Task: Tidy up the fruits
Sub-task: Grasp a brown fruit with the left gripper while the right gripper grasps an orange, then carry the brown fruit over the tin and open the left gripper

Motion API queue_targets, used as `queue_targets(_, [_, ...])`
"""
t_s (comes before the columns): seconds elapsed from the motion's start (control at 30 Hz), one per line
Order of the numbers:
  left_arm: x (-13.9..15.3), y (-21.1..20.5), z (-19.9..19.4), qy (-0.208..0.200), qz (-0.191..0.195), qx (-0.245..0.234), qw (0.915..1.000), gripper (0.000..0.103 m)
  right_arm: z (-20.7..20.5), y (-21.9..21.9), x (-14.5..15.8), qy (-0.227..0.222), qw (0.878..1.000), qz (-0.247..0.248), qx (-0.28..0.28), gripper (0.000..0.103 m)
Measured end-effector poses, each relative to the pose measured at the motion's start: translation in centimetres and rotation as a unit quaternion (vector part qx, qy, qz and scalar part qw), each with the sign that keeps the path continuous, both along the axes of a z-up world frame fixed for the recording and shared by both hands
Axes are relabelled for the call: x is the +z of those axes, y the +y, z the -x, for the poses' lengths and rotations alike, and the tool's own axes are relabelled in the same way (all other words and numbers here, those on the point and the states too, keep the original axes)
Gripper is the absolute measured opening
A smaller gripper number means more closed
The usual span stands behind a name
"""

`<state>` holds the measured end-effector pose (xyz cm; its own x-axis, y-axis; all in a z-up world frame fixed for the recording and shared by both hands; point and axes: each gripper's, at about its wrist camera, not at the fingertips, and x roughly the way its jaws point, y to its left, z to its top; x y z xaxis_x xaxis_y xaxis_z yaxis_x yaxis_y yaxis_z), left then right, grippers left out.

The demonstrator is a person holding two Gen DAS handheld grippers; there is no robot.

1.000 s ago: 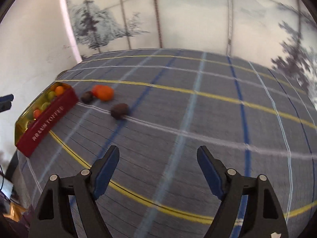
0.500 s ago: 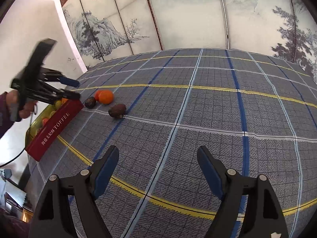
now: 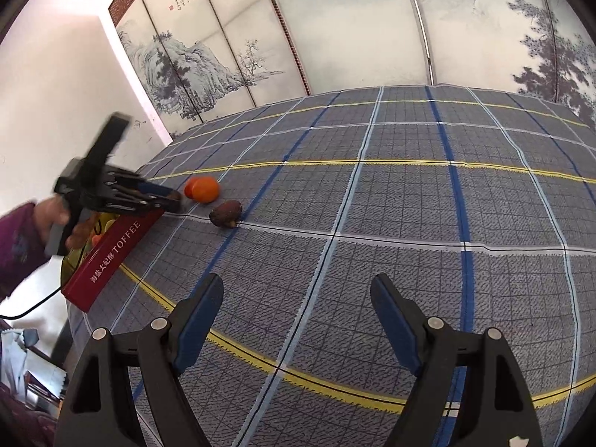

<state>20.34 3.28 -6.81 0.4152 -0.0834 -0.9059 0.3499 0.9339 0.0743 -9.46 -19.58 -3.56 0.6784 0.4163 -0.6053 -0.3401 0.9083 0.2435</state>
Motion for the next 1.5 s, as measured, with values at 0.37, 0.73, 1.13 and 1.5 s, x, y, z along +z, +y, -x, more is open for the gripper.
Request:
queue_targets(0.37, [7.0,-1.2,13.0,-0.082,0.088,0.044,0.9918,0.035,-6.9,12.9,4.8,-0.048,0.962,0.087,0.253,0.075])
queue_targets(0.73, [8.4,4.6,17.9,-0.088,0.105,0.131,0.9818,0.035,-15.3,22.0,-0.5,0.024,0.928,0.216,0.302,0.058])
queue_targets(1.13, [5.5,11.2,19.7,-0.096,0.121,0.22,0.9632,0.035,-7.9,14.0,3.4,-0.026,0.978,0.091,0.185,0.033])
queue_targets(1.5, [3.2,12.3,18.8,-0.115,0.101,0.221,0.9631,0.035,-3.5,1.9,0.5,-0.003,0.997,0.075,-0.01,0.033])
